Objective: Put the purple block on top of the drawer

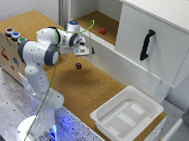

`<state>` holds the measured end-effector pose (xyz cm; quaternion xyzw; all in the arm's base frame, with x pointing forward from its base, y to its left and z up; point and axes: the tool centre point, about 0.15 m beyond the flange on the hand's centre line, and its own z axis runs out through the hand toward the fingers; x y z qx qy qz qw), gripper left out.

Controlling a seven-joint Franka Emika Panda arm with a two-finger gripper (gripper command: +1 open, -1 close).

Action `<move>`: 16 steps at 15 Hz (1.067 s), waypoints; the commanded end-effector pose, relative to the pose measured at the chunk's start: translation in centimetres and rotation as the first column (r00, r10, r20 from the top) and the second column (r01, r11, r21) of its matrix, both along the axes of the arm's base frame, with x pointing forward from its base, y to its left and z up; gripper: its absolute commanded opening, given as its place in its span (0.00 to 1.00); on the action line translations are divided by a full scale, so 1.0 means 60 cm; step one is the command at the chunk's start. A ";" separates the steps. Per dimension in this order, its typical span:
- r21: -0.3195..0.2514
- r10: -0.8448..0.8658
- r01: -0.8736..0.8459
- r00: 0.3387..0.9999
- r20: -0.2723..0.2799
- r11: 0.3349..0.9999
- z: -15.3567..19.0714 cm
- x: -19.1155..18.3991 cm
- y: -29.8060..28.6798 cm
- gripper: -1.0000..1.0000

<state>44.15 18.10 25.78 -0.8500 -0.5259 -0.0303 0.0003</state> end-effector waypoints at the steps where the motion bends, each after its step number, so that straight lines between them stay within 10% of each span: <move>1: -0.046 0.109 -0.113 0.991 -0.074 0.993 -0.045 0.046 -0.012 1.00; 8: -0.056 0.156 -0.162 0.983 -0.100 0.985 -0.076 0.052 -0.013 1.00; 9: -0.060 0.151 -0.157 0.983 -0.101 0.986 -0.080 0.055 -0.015 0.00; 16: -0.068 0.130 -0.138 0.986 -0.101 0.988 -0.098 0.069 -0.007 0.00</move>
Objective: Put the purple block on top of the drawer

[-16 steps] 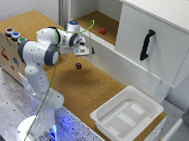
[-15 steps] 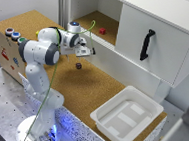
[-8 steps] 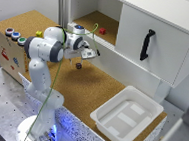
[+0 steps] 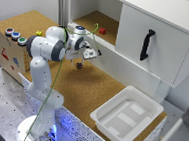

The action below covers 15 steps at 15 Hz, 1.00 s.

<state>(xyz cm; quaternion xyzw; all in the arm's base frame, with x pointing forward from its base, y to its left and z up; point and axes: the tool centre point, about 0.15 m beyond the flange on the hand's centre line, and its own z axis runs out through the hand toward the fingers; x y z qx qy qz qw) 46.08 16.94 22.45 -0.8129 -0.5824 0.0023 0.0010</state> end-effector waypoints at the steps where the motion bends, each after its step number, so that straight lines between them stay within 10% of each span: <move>1: -0.035 -0.010 0.009 0.999 -0.036 0.999 -0.043 0.042 0.013 0.00; 7: -0.028 -0.026 0.025 1.000 -0.013 0.999 -0.022 0.043 0.015 0.00; 15: -0.030 -0.038 0.041 0.994 0.098 0.999 0.198 0.010 0.039 0.00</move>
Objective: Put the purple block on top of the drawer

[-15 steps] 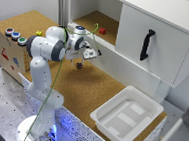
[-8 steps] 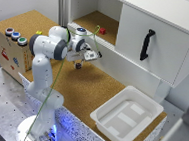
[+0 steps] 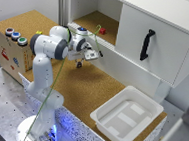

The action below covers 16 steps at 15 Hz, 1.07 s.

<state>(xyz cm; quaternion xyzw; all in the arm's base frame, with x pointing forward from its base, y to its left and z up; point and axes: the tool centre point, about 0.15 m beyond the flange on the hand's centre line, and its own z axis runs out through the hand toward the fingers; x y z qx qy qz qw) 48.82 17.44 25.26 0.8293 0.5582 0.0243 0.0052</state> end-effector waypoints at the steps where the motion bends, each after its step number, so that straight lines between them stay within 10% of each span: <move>1: -0.066 0.057 -0.053 0.997 0.057 0.996 0.177 -0.043 0.052 0.00; 16: 0.006 0.488 -0.490 0.869 0.081 0.872 0.393 -0.156 0.376 0.00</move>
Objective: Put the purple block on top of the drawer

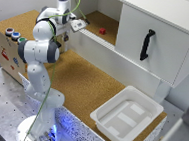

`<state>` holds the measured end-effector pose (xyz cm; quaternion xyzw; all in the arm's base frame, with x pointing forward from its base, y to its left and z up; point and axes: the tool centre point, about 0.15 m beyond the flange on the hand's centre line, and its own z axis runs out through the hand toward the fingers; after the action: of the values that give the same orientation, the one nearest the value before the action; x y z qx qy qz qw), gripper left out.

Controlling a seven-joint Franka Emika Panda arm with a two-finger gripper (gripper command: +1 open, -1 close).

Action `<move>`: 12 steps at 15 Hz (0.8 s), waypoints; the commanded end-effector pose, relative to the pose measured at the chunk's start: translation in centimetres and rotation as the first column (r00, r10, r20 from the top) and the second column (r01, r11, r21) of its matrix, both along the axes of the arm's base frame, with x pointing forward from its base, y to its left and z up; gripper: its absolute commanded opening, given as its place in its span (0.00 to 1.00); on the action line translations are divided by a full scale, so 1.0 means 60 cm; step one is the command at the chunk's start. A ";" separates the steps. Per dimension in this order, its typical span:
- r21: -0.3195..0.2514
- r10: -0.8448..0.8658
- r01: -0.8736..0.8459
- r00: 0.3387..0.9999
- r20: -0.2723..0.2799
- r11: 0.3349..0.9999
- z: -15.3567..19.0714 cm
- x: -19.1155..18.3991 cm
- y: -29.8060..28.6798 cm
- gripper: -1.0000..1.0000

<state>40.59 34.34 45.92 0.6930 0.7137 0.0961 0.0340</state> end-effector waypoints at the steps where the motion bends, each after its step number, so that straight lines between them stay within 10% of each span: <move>1: -0.006 0.127 -0.128 0.988 -0.085 0.992 0.048 -0.024 0.110 0.00; 12: -0.069 0.232 -0.243 0.963 -0.134 0.968 -0.027 -0.018 0.242 0.00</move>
<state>37.18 44.74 45.08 0.6102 0.7863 0.0969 -0.0082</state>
